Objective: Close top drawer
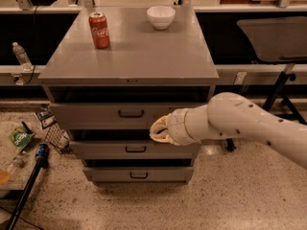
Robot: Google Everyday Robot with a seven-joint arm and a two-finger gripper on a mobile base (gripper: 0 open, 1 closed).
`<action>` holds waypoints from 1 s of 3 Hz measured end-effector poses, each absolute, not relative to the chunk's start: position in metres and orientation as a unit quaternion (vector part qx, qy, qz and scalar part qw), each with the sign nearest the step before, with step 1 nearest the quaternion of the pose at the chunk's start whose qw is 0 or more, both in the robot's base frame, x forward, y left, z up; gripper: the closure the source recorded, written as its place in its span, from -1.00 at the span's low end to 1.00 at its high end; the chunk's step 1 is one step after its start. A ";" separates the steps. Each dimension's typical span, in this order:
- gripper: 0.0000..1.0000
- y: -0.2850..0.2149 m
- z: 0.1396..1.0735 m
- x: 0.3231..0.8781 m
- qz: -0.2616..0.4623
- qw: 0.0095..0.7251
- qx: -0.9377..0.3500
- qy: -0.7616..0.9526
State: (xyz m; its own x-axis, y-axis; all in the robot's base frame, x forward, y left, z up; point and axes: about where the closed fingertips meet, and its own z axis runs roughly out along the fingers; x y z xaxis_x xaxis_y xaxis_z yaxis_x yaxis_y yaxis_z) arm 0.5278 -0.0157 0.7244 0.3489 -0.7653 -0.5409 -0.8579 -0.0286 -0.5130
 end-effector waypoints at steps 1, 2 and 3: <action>1.00 -0.014 0.781 0.520 0.056 0.462 -0.716 0.521; 1.00 -0.017 0.823 0.514 0.054 0.511 -0.711 0.480; 0.63 -0.017 0.826 0.512 0.049 0.512 -0.715 0.474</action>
Offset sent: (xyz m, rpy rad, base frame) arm -0.0245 -0.0122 0.1538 0.2654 -0.3165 0.1579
